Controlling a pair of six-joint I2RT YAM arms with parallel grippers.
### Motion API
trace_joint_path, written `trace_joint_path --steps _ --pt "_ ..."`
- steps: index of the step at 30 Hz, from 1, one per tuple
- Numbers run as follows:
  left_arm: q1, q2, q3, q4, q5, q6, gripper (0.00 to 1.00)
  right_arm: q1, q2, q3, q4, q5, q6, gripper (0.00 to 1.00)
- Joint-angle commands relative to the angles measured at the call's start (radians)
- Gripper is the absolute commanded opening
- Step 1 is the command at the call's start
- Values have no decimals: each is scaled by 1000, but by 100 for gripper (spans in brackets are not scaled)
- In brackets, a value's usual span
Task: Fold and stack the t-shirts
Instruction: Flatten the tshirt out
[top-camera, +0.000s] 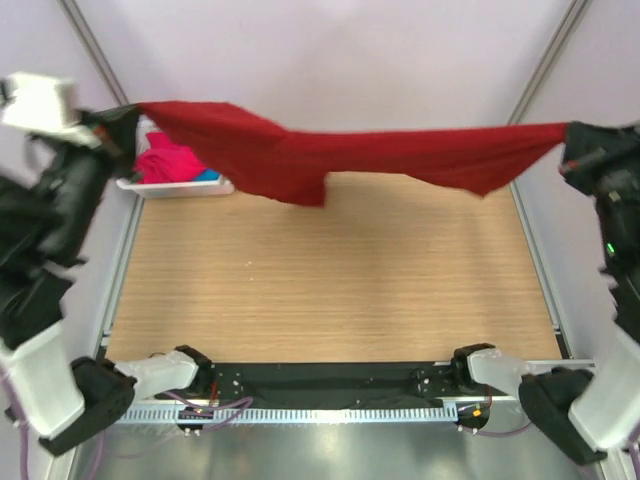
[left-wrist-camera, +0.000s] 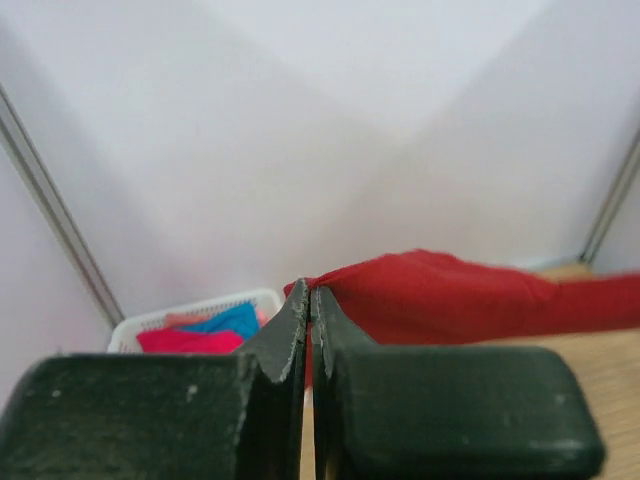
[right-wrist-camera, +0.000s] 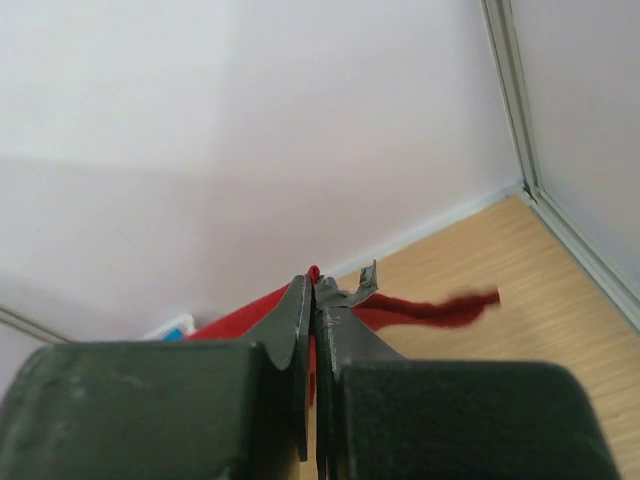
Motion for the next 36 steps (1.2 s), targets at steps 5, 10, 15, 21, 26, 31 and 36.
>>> trace_joint_path --steps 5,10,15,21,26,31,36 --pt "3 -88 85 -29 177 -89 0 -1 -176 -2 47 -2 44 1" --pt "3 -103 138 -61 188 -115 0 -1 -199 57 8 21 51 1" --pt "3 -56 148 -68 240 -112 0 -1 -196 32 -5 52 12 1" --pt "3 33 -22 16 226 -44 0 -3 -168 -220 72 157 -107 1" --pt "6 148 -237 206 172 20 0 -3 -124 -498 297 233 -195 1" --pt "67 424 -184 389 177 40 0 -17 39 -624 495 225 -265 1" --pt "112 690 6 442 206 51 0 -130 286 -621 602 136 -203 1"
